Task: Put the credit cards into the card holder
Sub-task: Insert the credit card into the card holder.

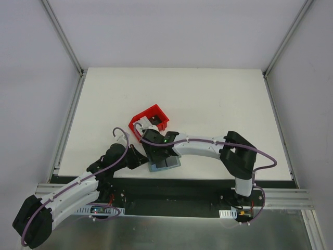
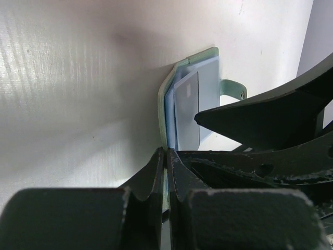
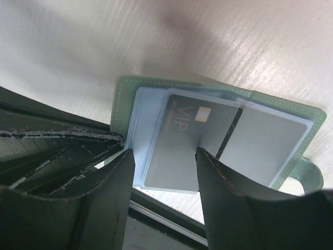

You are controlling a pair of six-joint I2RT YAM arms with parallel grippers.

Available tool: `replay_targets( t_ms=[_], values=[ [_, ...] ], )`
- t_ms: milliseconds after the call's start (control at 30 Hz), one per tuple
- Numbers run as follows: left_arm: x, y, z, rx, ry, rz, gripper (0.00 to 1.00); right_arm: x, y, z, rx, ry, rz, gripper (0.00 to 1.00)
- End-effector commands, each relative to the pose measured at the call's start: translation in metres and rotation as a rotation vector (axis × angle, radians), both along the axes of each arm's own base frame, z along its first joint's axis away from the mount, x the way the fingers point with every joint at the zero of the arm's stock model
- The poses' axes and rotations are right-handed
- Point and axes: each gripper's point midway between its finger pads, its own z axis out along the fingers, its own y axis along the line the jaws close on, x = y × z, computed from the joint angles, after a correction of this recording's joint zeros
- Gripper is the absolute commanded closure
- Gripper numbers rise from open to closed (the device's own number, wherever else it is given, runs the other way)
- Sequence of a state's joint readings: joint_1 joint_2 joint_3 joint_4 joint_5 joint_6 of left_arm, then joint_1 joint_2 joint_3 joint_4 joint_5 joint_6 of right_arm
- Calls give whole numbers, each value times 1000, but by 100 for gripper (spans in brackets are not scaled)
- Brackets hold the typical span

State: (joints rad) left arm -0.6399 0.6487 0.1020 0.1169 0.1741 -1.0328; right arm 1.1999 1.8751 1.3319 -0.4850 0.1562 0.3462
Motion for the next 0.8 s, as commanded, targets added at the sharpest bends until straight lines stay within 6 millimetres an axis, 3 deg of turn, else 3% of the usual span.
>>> replay_targets(
  t_ms=[0, 533, 767],
  values=[
    [3, -4, 11, -28, -25, -6, 100, 1, 10, 9, -15, -26, 21, 46],
    [3, -4, 15, -41, -35, -3, 100, 7, -11, 5, -204, -116, 13, 54],
    [3, -4, 15, -44, -38, -3, 100, 11, -20, 15, -257, -170, 3, 59]
  ],
)
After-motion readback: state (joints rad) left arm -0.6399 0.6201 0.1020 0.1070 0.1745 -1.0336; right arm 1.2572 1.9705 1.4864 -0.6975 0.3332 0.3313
